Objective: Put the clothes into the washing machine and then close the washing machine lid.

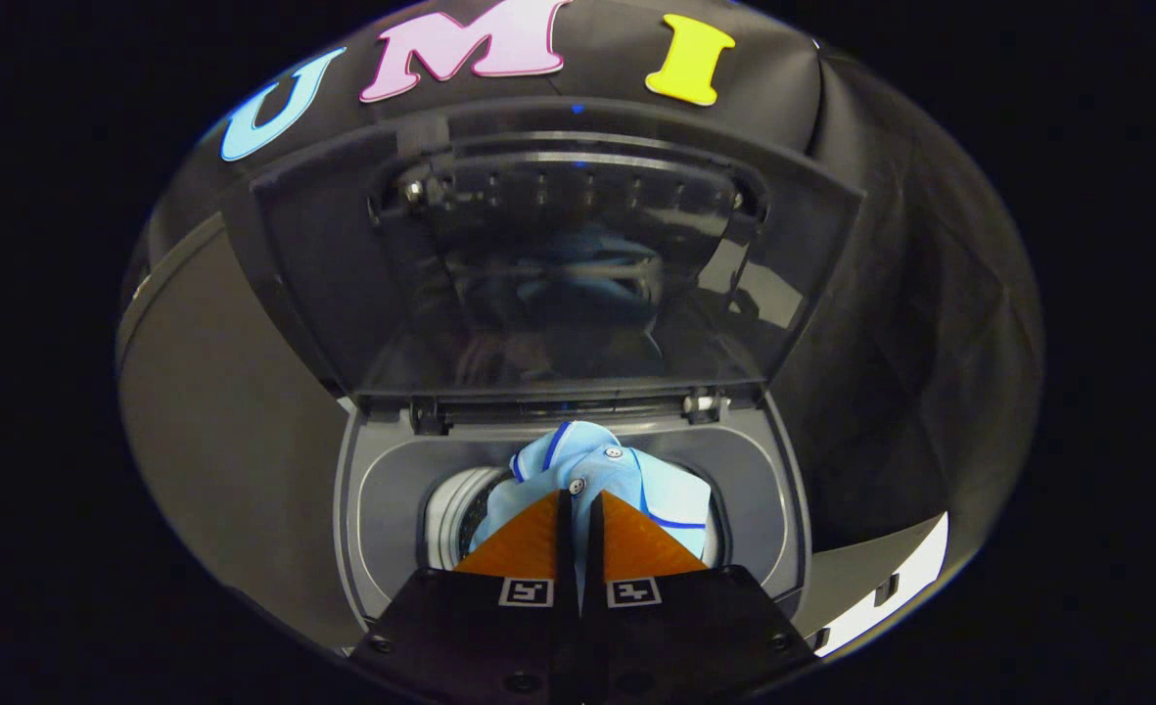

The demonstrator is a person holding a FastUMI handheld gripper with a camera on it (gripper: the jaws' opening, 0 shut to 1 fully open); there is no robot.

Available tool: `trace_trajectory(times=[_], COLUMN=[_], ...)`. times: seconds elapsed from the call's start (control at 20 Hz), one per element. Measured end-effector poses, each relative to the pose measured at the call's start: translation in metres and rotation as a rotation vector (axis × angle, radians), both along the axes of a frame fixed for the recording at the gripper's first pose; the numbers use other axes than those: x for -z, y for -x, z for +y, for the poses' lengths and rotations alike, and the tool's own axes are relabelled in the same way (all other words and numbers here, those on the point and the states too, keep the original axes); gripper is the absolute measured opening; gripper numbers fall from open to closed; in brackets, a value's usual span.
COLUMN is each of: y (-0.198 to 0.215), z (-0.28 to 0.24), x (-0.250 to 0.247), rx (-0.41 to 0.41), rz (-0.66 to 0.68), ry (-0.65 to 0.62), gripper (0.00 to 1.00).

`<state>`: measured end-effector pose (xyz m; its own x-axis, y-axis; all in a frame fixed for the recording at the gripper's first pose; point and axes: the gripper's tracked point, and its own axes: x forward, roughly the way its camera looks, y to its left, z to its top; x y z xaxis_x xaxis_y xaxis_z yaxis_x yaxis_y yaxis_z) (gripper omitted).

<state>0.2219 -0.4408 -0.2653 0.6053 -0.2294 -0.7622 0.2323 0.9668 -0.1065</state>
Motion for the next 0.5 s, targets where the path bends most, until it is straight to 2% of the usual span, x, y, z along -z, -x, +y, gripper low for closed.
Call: trace_trajectory(times=[0.25,0.5], y=[0.014,0.03], z=[0.002,0.004], x=[0.066,0.103], rx=[-0.033,-0.04], rz=[0.116,0.207], ry=[-0.022,-0.053], gripper=[0.05,0.05])
